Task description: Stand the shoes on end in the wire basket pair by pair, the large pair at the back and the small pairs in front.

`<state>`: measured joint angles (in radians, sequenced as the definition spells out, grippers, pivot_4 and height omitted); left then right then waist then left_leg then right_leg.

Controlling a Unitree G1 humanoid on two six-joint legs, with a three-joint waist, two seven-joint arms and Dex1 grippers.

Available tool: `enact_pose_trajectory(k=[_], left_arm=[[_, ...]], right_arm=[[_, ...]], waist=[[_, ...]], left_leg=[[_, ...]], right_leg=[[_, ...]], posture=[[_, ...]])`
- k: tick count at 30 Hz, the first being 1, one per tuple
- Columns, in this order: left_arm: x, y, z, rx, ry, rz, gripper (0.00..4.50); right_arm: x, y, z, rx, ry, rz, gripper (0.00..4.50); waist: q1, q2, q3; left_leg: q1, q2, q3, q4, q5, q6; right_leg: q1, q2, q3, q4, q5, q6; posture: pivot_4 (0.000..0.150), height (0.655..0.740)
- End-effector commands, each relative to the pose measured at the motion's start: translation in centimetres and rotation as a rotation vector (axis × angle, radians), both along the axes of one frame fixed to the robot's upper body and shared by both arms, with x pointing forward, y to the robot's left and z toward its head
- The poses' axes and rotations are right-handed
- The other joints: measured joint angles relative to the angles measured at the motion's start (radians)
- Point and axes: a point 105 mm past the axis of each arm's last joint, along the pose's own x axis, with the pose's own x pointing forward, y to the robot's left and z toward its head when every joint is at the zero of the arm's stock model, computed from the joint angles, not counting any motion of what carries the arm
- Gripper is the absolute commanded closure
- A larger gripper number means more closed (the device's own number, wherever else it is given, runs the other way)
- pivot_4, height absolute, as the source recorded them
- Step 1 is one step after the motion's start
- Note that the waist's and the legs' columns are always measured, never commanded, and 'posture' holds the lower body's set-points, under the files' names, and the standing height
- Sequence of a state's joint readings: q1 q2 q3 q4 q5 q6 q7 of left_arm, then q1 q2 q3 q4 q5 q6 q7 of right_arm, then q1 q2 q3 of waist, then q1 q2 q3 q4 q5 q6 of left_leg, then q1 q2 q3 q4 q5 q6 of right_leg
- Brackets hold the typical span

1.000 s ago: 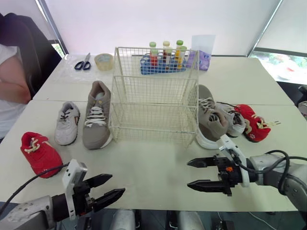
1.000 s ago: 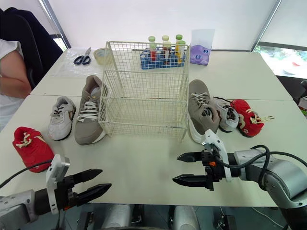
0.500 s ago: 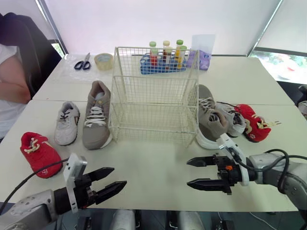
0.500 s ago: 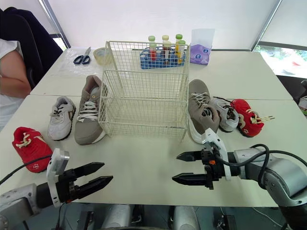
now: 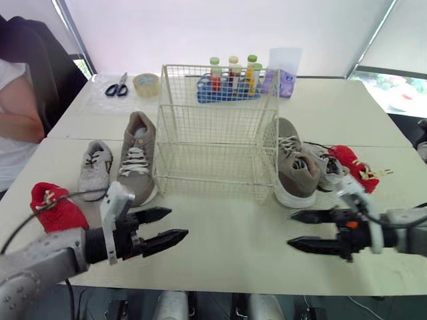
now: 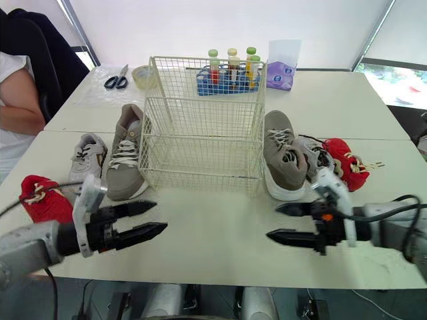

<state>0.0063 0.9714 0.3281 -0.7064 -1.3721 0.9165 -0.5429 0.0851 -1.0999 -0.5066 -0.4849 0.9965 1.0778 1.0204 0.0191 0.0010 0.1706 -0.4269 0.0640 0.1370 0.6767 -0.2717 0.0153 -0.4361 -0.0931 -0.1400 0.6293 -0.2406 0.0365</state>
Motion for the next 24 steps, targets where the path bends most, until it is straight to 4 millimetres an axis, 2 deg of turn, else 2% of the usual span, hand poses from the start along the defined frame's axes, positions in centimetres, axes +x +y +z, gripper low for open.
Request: enact_pose_trajectory(k=[1, 3, 6, 10, 13, 16, 18, 20, 22, 24], left_arm=[[-0.5, -1.2, 2.6, -0.041, -0.021, -0.125, 0.09], [-0.2, -1.7, 3.0, -0.055, -0.022, -0.143, 0.09], [0.5, -2.1, 3.1, -0.084, -0.022, -0.139, 0.09], [1.3, -2.5, 2.9, -0.101, -0.036, -0.11, 0.09], [1.5, -2.8, 2.7, -0.109, -0.039, -0.093, 0.09], [1.4, -2.8, 2.5, -0.11, -0.034, -0.084, 0.09], [1.2, -2.2, 2.0, -0.11, 0.003, -0.062, 0.09], [0.8, -1.5, 1.3, -0.099, 0.048, -0.051, 0.09], [0.1, -0.8, 0.0, -0.049, 0.084, -0.057, 0.09], [-0.3, -0.4, -0.5, -0.018, 0.096, -0.07, 0.09]], right_arm=[[0.7, -1.3, 1.5, 0.015, -0.154, -0.174, 0.0], [1.5, -1.6, 1.4, 0.043, -0.25, -0.3, 0.0], [1.7, -0.5, 0.7, 0.095, -0.316, -0.404, 0.0], [2.3, 0.6, 0.1, 0.125, -0.356, -0.505, 0.0], [3.1, 0.5, -0.1, 0.128, -0.394, -0.588, 0.0], [3.5, 0.5, 0.0, 0.139, -0.405, -0.599, 0.0], [2.8, 1.1, 0.9, 0.152, -0.391, -0.461, 0.0], [2.3, 0.9, 2.0, 0.131, -0.38, -0.357, 0.0], [3.6, -0.8, 4.8, 0.03, -0.442, -0.271, 0.0], [5.0, -1.4, 8.1, -0.019, -0.511, -0.204, 0.0]], waist=[[-0.002, -0.001, 0.0], [-0.008, -0.002, -0.001], [-0.008, 0.0, 0.0], [-0.006, 0.0, 0.0], [-0.006, 0.0, 0.0], [-0.007, 0.0, 0.0], [-0.008, 0.0, 0.0], [-0.01, 0.001, 0.001], [-0.01, 0.0, 0.001], [-0.014, 0.004, 0.006]], left_leg=[[0.0, 0.0, 0.0, 0.0, 0.0, 0.0], [0.0, 0.0, 0.0, -0.002, 0.001, 0.002], [0.001, 0.0, 0.001, -0.004, 0.002, 0.002], [0.002, 0.0, 0.0, -0.009, 0.005, -0.003], [0.002, 0.0, 0.0, -0.009, 0.006, -0.003], [0.002, -0.001, 0.0, -0.009, 0.006, -0.003], [0.002, -0.001, 0.0, -0.009, 0.006, -0.003], [0.002, -0.001, 0.001, -0.009, 0.006, -0.003], [0.003, 0.0, 0.001, -0.009, 0.006, -0.003], [0.004, -0.001, 0.001, -0.008, 0.006, -0.003]], right_leg=[[0.004, 0.0, 0.0, 0.0, 0.0, 0.0], [0.004, 0.001, 0.0, -0.001, 0.0, 0.001], [0.003, 0.005, 0.002, 0.0, 0.001, 0.006], [0.002, 0.006, 0.002, 0.001, 0.0, 0.008], [0.002, 0.006, 0.002, 0.001, -0.001, 0.008], [0.002, 0.006, 0.003, 0.001, 0.0, 0.007], [0.002, 0.006, 0.003, 0.001, 0.001, 0.006], [0.002, 0.006, 0.003, 0.001, 0.001, 0.006], [0.002, 0.007, 0.003, 0.001, 0.001, 0.006], [0.002, 0.007, 0.003, 0.001, 0.0, 0.003]], posture=[[0.15, 0.7357], [0.15, 0.7357], [0.15, 0.7357], [0.15, 0.7357], [0.15, 0.7357], [0.15, 0.7357], [0.15, 0.7357], [0.15, 0.7357], [0.15, 0.7357], [0.15, 0.7357]])
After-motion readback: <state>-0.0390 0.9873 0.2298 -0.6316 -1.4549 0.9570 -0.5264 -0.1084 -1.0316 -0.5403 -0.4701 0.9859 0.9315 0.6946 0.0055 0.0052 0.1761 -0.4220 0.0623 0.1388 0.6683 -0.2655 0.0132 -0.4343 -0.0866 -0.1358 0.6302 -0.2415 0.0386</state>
